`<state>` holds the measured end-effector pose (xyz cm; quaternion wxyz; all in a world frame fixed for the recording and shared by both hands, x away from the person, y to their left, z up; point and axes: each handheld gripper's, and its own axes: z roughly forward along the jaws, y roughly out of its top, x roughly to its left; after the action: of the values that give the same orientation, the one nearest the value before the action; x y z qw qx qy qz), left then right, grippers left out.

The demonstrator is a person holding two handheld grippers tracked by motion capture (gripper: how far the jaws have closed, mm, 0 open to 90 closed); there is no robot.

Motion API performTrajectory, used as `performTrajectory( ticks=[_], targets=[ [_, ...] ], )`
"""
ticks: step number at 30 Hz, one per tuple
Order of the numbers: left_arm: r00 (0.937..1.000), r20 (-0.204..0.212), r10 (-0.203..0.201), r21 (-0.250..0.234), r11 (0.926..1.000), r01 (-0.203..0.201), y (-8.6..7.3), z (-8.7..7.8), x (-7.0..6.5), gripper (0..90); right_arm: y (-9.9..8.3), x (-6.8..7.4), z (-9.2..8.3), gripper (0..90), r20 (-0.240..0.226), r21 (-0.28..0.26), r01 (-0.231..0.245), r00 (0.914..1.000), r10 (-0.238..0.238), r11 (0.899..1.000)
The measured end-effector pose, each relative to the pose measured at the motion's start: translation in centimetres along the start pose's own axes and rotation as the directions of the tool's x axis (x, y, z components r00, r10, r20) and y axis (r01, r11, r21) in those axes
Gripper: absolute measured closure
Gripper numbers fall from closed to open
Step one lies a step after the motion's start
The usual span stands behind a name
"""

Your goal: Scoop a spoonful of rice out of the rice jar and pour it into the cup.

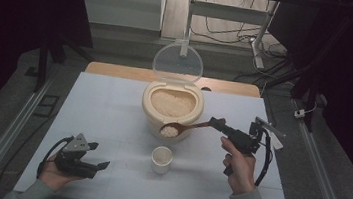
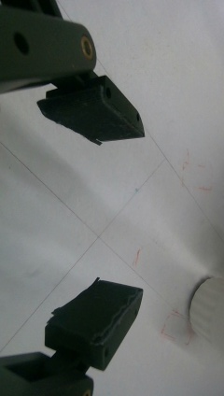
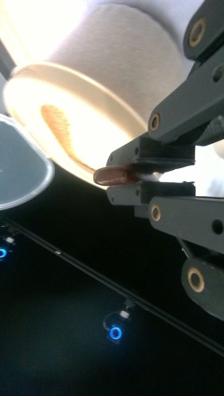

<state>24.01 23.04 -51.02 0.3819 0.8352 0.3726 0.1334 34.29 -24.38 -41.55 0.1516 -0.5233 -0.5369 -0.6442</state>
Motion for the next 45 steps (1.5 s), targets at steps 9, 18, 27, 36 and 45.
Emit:
performTrajectory(
  ticks=[9,18,27,36,45],
  targets=[
    [1.0,0.0,0.001,0.003,1.0,-0.001,0.0,0.1,0.0,20.4,-1.8,-1.1,0.0,83.2,0.046,0.068,0.023,0.9986,-0.026,0.997],
    [1.0,0.001,0.001,0.006,1.0,-0.001,-0.1,0.1,0.1,20.4,-2.4,-1.3,0.8,83.2,0.095,0.106,0.088,0.9906,-0.098,0.99],
    [1.0,0.002,0.002,0.008,1.0,-0.002,-0.1,0.2,0.0,20.4,-2.5,-0.5,1.2,83.2,0.13,0.127,0.176,0.9727,-0.192,0.976],
    [1.0,0.002,0.004,0.011,0.9999,-0.004,-0.1,0.2,0.0,20.4,-2.9,0.4,1.3,83.2,0.125,0.135,0.288,0.9443,-0.304,0.948],
    [1.0,0.0,0.005,0.011,0.9999,-0.005,-0.1,0.2,0.0,20.4,-3.3,1.7,1.4,83.2,0.121,0.143,0.402,0.8997,-0.419,0.904]
  ],
)
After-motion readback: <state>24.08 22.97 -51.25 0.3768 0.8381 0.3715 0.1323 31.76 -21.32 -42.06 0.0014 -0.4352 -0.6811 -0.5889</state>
